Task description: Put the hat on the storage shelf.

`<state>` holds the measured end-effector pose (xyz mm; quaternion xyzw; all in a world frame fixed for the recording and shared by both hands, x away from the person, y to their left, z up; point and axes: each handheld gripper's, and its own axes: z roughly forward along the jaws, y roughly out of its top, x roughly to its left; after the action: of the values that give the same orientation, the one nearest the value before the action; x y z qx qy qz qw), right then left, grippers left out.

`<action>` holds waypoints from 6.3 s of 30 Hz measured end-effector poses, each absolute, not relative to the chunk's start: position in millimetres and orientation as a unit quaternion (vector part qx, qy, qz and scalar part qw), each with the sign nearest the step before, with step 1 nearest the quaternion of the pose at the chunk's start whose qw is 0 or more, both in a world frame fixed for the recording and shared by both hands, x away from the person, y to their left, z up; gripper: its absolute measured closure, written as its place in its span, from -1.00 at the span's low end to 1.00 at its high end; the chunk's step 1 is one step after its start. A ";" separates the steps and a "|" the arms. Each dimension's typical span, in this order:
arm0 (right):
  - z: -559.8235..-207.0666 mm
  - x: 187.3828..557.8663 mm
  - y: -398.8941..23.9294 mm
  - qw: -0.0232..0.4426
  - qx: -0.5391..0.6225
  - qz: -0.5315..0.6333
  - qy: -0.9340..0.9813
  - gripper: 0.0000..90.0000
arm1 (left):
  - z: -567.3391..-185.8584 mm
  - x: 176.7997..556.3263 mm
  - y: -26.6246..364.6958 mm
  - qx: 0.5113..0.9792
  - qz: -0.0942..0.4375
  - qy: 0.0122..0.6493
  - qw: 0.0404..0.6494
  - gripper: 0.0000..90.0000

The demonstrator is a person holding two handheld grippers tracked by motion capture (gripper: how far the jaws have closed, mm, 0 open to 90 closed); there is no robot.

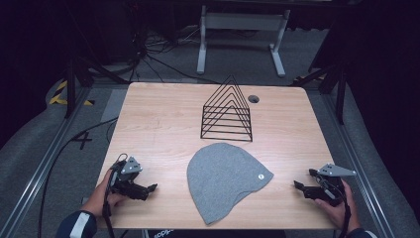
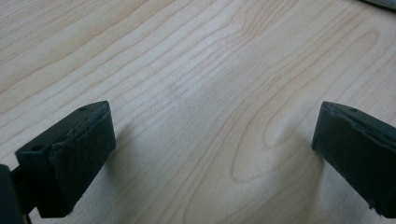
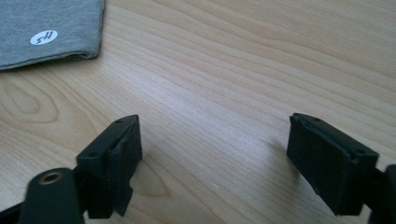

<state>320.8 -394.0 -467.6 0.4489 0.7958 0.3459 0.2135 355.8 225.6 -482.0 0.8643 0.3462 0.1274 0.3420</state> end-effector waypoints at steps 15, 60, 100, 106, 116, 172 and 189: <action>-458.2 336.2 -389.5 0.198 0.451 0.308 0.814 -0.41 | -475.2 361.6 202.4 0.887 0.103 0.291 0.343 -0.72; -452.3 351.4 -238.3 0.130 0.252 0.313 0.907 0.93 | -472.2 351.7 118.5 0.907 0.068 0.204 0.362 -0.40; -454.9 402.1 -221.1 0.124 0.324 0.311 0.885 -0.17 | -467.9 410.4 83.9 0.900 0.082 0.269 0.333 -0.67; -451.2 396.3 -215.5 0.113 0.319 0.305 0.890 0.25 | -463.8 407.1 82.6 0.904 0.079 0.267 0.323 -0.50; -452.1 396.3 -221.2 0.090 0.321 0.326 0.885 0.80 | -462.0 409.0 89.7 0.893 0.073 0.281 0.345 0.44; -234.2 400.1 -251.2 0.287 0.255 0.455 0.804 0.87 | -238.7 439.8 75.7 0.839 0.220 0.155 0.474 0.92; -179.2 444.5 -236.6 0.327 0.263 0.460 0.782 0.88 | -190.5 479.9 67.9 0.821 0.271 0.185 0.467 0.92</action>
<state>444.5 -236.6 -179.2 0.2630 0.7822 0.4602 0.3274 479.9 67.9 -190.5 0.8214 0.1854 0.2706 0.4666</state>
